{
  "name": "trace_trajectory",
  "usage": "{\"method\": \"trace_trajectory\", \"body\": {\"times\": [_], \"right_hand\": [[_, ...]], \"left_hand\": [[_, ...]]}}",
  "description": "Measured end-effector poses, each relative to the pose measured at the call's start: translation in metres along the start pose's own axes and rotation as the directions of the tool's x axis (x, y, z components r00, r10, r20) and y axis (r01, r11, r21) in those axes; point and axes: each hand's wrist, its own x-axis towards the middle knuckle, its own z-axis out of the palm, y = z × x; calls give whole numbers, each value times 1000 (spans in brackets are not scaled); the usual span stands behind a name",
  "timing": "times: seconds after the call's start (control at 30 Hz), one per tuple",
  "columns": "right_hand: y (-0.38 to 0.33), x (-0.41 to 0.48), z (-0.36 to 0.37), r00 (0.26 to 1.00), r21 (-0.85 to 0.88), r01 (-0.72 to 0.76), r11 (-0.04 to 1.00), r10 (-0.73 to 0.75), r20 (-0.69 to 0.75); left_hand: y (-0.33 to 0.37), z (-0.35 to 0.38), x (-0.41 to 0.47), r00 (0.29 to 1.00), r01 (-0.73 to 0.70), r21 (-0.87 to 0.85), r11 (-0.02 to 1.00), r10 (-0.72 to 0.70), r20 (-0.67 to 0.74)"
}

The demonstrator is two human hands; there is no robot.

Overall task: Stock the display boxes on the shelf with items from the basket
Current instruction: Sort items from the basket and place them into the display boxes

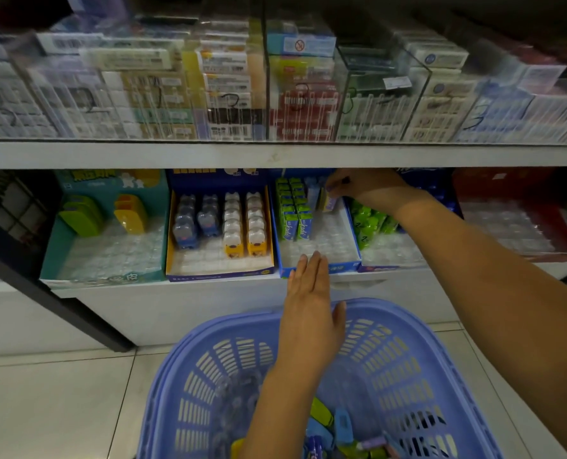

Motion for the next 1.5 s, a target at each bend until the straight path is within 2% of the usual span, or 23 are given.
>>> {"method": "trace_trajectory", "body": {"times": [0.33,0.43,0.47,0.53,0.6,0.63,0.67,0.7,0.77,0.87,0.9,0.93,0.97,1.03,1.1,1.13,1.2,1.3,1.37,1.43,1.5], "right_hand": [[-28,2,9,992,-226,-128,966,121,-44],[-33,-19,12,994,-313,-58,948,26,-106],[-34,-35,16,990,-296,-36,955,-7,-144],[-33,-76,28,985,-142,19,990,-43,-166],[-25,-118,50,998,13,37,999,-36,-42],[-18,-135,66,998,36,27,999,-29,55],[-9,-148,86,987,39,2,999,-8,159],[0,-158,107,962,15,-32,999,27,271],[21,-174,153,871,-110,-90,990,132,473],[52,-196,217,767,-248,-118,961,247,592],[61,-203,232,756,-269,-116,956,261,600],[69,-210,244,749,-285,-106,953,265,608],[77,-215,253,734,-300,-84,950,263,626],[92,-221,268,706,-265,-69,962,235,668],[101,-221,279,730,-192,-126,973,222,647],[101,-220,282,756,-171,-120,978,202,622],[104,-221,291,810,-179,-20,984,120,574],[105,-223,300,811,-225,15,974,120,573],[101,-219,301,793,-279,50,959,131,595],[94,-216,293,731,-306,-66,950,255,633],[96,-212,287,672,-319,-96,943,298,678]], "left_hand": [[0,-7,1,999,8,-38,999,-7,48],[0,-10,-9,999,7,-191,982,-14,-33],[-1,-7,-15,994,6,-235,972,-31,-103],[-4,4,-31,977,35,-275,961,-91,-195],[-11,22,-44,982,126,-260,957,-158,-107],[-19,33,-50,981,195,-213,957,-194,28],[-28,43,-56,954,248,-104,963,-224,202],[-37,50,-65,892,265,22,964,-254,373],[-56,64,-87,726,284,168,944,-326,605],[-77,79,-119,501,296,241,924,-365,784],[-81,84,-125,443,262,271,926,-365,819],[-83,88,-130,421,240,284,928,-363,831],[-84,91,-132,426,241,278,930,-359,830],[-84,95,-133,503,244,263,933,-354,788],[-81,103,-134,571,207,291,934,-357,739],[-80,108,-134,577,188,311,932,-361,733],[-80,116,-135,571,182,357,916,-395,720],[-81,122,-134,551,225,412,883,-464,693],[-79,124,-130,533,258,407,876,-480,697],[-76,127,-128,517,304,388,870,-493,700],[-75,126,-129,488,370,390,843,-534,690]]}}
